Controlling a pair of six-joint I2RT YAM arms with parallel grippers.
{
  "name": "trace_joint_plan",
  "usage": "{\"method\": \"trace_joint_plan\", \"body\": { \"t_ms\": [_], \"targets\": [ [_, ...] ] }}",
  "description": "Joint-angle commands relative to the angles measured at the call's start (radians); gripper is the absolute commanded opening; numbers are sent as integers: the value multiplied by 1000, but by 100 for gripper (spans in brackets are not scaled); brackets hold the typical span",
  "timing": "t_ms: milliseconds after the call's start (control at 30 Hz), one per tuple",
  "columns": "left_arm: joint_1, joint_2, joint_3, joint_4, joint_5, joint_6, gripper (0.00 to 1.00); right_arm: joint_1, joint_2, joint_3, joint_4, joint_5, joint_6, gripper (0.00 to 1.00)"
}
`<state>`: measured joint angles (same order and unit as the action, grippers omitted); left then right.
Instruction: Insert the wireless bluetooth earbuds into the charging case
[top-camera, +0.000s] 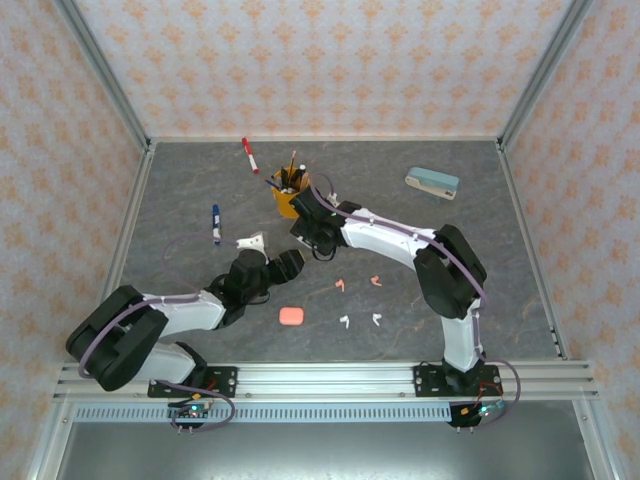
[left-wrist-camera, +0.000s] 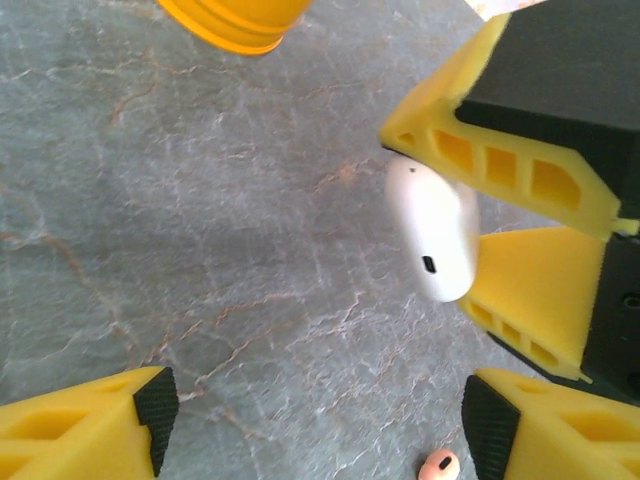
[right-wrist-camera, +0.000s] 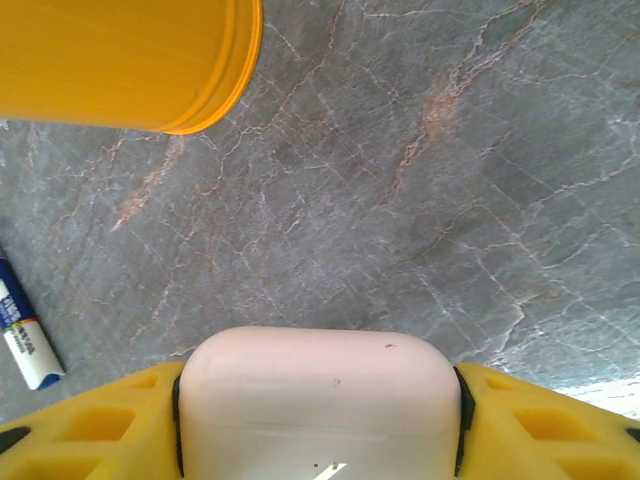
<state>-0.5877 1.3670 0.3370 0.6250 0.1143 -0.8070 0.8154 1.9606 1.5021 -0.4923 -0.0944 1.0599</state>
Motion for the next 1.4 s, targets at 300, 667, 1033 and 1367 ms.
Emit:
{"method": "trace_joint_plan", "body": {
  "t_ms": [300,667,1033,1367],
  "targets": [
    [-29,164,70,255,-80,0,64,-16,-52,-47,73,-72,56,59],
    [-34,219,112,285,-86,-7,53,-36,-78,-112,142,-125,87,59],
    [-50,259,138,305,-84,-15,39,-39,-81,-130,187,-163,110,59],
    [-50,257,143,293,-87,-16,25,-39,-94,-145,193,-163,114,59]
  ]
}}
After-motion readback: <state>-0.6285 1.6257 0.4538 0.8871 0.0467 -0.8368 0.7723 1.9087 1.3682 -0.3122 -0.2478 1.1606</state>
